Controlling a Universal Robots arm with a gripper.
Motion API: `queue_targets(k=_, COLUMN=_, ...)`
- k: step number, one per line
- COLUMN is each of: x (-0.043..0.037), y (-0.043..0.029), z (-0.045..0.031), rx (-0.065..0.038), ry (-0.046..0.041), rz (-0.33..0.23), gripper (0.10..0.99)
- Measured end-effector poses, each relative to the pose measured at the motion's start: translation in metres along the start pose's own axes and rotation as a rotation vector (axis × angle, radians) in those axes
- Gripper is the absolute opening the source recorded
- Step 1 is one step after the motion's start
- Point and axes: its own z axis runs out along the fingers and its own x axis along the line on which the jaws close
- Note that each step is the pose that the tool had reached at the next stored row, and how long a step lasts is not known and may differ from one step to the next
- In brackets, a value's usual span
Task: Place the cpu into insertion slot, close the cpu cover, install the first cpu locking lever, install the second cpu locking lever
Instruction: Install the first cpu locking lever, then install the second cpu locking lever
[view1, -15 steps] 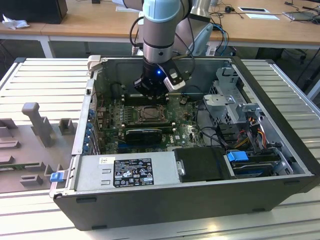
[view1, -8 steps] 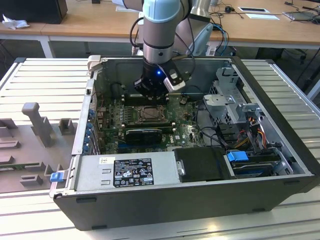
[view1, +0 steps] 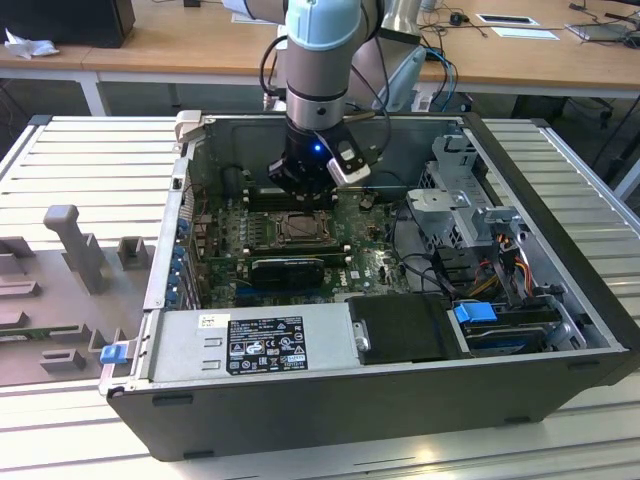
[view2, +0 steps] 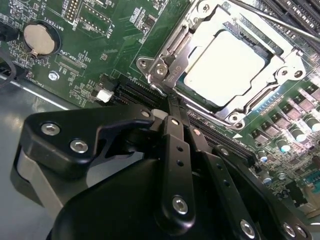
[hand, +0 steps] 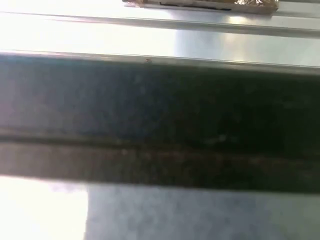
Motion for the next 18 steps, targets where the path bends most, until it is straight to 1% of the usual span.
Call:
queue_targets(k=2, x=0.0000, y=0.0005, z=-0.0059, rx=0.001, ry=0.0006, rz=0.000, gripper=0.106)
queue_targets(k=4, x=-0.0001, y=0.0018, z=-0.0180, rx=0.001, ry=0.0007, rz=0.000, gripper=0.106)
queue_targets(k=6, x=-0.0002, y=0.0016, z=-0.0186, rx=0.001, ry=0.0005, rz=0.000, gripper=0.106)
queue_targets(k=10, x=0.0001, y=-0.0015, z=-0.0190, rx=0.001, ry=0.0008, rz=0.000, gripper=0.106)
queue_targets(k=18, x=0.0002, y=-0.0035, z=-0.0192, rx=0.001, ry=0.0008, rz=0.000, gripper=0.106)
